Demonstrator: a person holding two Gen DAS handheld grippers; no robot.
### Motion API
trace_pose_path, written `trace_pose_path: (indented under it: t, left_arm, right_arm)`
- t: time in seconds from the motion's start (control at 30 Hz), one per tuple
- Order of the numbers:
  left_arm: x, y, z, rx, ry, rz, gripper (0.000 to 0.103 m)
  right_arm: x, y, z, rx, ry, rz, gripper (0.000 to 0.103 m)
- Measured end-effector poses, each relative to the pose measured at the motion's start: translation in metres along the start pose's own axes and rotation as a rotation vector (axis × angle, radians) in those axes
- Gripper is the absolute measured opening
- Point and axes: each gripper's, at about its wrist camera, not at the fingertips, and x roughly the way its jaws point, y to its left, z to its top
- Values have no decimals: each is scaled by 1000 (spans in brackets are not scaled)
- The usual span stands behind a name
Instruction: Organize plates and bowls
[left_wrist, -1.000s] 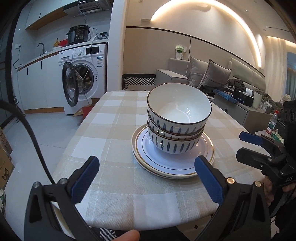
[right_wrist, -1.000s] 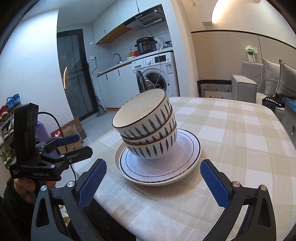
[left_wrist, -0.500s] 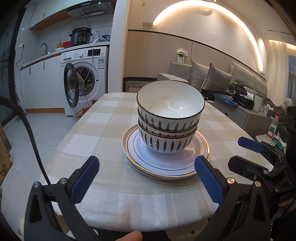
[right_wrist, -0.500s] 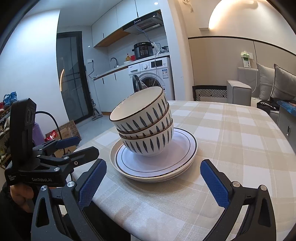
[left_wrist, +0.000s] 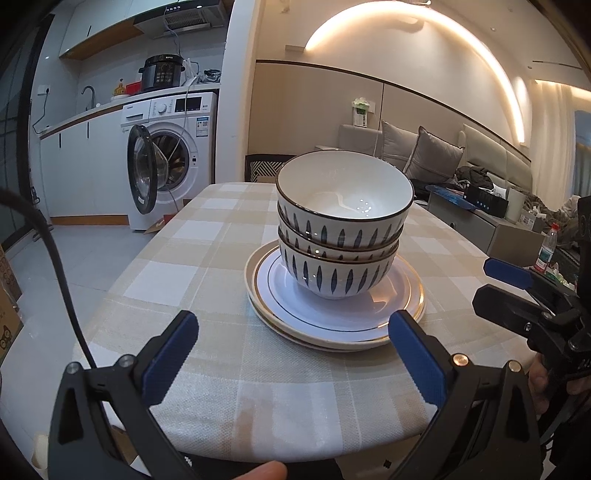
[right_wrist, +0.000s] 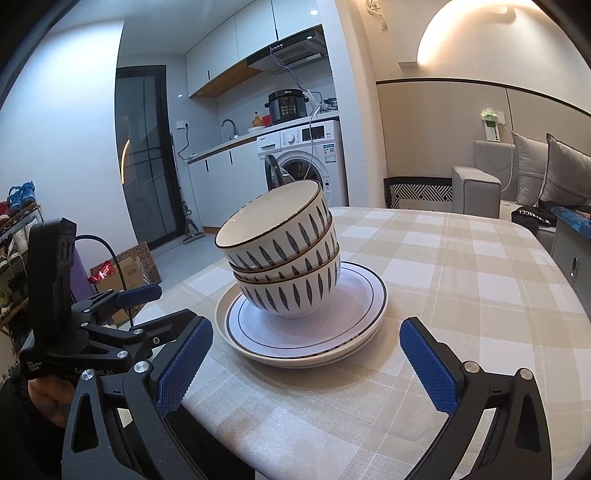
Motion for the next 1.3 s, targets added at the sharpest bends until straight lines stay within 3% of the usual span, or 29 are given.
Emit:
trace_pose_path:
  t: [1.3]
  left_arm:
    - [-2, 3, -9, 11, -30, 0, 103]
  right_arm:
    - [1, -7, -5, -6, -24, -5, 103]
